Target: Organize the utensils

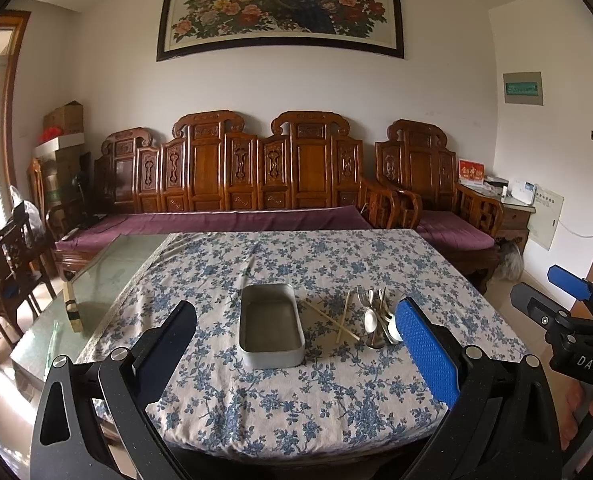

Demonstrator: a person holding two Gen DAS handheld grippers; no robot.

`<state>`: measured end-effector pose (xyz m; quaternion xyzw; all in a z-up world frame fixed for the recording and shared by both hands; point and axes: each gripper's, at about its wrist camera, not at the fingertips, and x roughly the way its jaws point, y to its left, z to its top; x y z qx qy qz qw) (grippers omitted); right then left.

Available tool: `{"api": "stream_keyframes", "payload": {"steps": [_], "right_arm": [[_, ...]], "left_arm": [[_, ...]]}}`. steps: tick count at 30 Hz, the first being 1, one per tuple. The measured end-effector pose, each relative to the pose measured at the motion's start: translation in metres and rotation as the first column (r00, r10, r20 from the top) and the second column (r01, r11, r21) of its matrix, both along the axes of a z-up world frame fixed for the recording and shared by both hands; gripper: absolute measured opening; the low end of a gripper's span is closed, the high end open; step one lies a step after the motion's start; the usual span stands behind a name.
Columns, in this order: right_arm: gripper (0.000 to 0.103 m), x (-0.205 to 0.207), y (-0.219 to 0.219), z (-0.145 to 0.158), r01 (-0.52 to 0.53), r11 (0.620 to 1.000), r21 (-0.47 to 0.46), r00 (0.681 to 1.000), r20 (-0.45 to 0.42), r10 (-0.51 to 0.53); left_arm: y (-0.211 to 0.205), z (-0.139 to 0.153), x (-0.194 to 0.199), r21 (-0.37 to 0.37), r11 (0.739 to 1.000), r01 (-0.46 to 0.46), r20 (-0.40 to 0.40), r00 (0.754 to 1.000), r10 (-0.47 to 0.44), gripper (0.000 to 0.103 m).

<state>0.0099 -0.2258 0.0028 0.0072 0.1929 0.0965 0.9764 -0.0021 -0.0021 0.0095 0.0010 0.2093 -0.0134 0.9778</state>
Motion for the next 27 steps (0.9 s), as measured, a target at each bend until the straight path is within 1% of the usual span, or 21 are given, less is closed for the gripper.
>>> {"api": "stream_keyframes", "payload": {"steps": [1,27], "right_arm": [[0.101,-0.0014,0.0046,0.0028,-0.001,1.000,0.000,1.000,0.000,0.001],[0.101,-0.0030,0.0047,0.0050,0.000,1.000,-0.002,1.000,0.002,0.000]], "left_arm": [[0.0002,0.0001,0.0005,-0.001,1.000,0.001,0.000,1.000,-0.001,0.097],[-0.0004,-0.0025,-0.0003,0.003,1.000,0.000,0.002,1.000,0.000,0.097]]}}
